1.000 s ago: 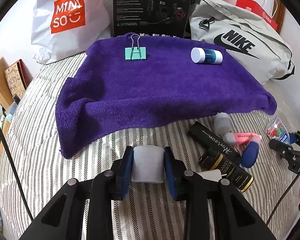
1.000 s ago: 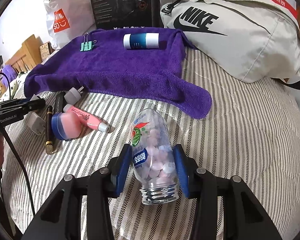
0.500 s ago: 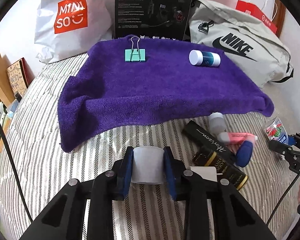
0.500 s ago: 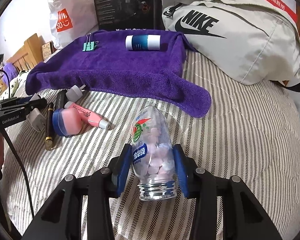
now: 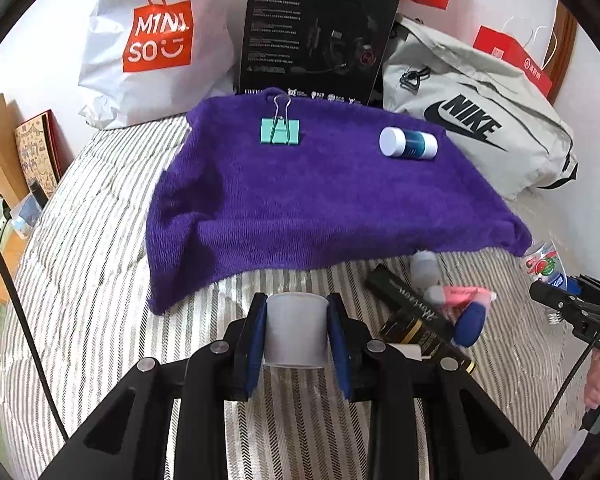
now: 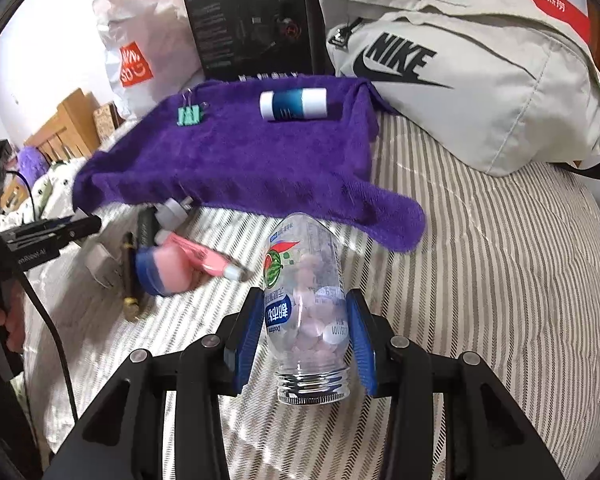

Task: Organize rigid objects
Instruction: 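Carry the tape roll with the left tool while the right tool carries the bottle over the towel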

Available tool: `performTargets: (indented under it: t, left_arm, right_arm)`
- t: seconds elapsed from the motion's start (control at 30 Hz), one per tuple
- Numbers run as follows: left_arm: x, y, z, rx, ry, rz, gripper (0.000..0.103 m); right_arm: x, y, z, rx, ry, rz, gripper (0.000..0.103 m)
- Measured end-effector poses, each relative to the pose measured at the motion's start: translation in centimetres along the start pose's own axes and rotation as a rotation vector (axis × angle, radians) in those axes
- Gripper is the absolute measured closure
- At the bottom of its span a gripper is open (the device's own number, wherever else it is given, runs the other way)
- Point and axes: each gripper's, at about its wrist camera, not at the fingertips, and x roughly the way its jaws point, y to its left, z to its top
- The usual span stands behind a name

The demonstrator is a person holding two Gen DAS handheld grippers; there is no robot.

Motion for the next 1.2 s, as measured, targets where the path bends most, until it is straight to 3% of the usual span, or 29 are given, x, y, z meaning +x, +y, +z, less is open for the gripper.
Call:
performTargets:
  t: [0.67,1.2]
  left_arm:
    - [-0.7,0.4,5.6,0.007,-0.043,-0.015,0.075]
    - [4.5,1.5,10.5,-0.033,-0.028,-0.025,0.075]
  right_arm:
    - [0.2,1.6,6.4,-0.014,-0.040,0.075,0.061]
    - [4.4,1.6,11.8,-0.020,-0.014,0.072,0.061]
